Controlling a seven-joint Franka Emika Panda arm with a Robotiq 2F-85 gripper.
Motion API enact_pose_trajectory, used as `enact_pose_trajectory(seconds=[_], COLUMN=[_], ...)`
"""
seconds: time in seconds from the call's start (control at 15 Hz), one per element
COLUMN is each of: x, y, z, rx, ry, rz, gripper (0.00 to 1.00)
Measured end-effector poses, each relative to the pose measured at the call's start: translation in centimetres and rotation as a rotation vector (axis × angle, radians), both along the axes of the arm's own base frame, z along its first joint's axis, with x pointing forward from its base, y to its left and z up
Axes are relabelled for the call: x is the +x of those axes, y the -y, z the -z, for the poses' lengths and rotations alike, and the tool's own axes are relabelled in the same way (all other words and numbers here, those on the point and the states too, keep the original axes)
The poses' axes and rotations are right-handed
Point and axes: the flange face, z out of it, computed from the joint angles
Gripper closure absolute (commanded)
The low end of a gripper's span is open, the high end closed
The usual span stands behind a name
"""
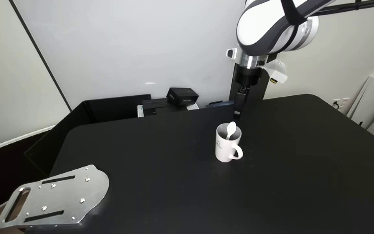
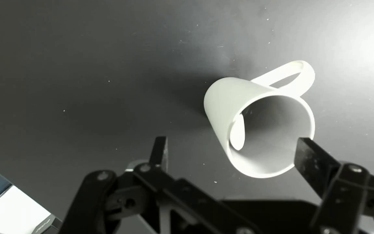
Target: Remove the white spoon from the white mug
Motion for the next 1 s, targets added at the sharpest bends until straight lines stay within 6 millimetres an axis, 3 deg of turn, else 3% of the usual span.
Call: enact_pose_trajectory(seconds=[1.0], x=[0.4], y=[-0.7], z=[1.5], rx=[-0.01], ry=[-0.004], rz=[0.023], gripper=[0.0])
